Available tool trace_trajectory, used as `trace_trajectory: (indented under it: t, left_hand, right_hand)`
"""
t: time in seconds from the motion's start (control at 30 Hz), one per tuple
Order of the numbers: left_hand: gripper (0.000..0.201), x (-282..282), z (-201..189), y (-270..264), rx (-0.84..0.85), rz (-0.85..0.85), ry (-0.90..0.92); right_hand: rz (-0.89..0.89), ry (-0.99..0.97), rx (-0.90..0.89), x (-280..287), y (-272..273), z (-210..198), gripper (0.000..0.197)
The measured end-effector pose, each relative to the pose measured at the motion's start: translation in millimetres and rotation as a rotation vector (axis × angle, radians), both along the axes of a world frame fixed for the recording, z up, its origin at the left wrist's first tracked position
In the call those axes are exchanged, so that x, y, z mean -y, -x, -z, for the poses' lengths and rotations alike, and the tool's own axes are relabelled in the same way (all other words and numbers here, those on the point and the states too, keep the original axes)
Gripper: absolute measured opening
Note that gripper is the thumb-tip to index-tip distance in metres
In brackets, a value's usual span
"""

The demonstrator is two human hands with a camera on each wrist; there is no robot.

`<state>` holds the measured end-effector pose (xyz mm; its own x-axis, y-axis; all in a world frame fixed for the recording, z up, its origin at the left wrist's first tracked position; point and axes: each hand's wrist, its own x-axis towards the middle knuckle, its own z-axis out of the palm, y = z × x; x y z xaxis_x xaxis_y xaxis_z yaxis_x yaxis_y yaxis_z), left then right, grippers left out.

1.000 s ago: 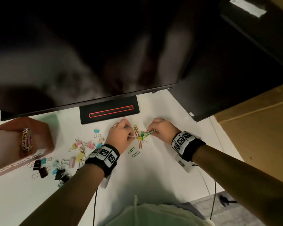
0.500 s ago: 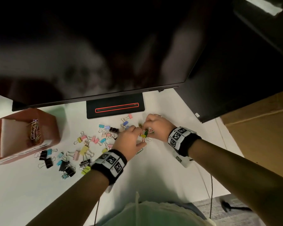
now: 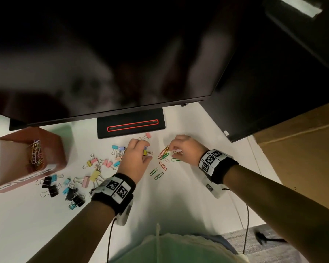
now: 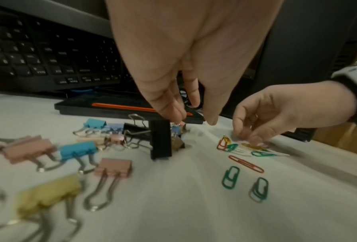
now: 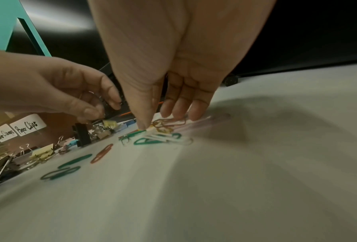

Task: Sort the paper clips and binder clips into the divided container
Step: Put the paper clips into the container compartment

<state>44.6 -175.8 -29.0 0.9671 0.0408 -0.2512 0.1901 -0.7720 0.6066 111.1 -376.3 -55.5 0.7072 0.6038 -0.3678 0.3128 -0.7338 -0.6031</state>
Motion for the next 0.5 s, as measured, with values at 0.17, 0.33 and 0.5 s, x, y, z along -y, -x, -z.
trace_trajectory:
  t: [0.17,0.33,0.5]
  left_hand:
    - [0.040,0.9,-4.2,27.2,-0.030,0.196,-0.011]
    - [0.055,9.1,9.9,38.5,-0.162,0.232,-0.023]
    - [0.059,13.5,18.8,40.6,-0.193,0.202,-0.026]
  right_hand:
    - [-0.174,0.053,0.114,-11.9,0.3,-4.3,0.050]
    - [-0.355,0.103,0.136,-7.9,16.8,-3.4,0.043]
    - [-0.096,-0.001,0.150,23.3,18.1,-3.7,0.056]
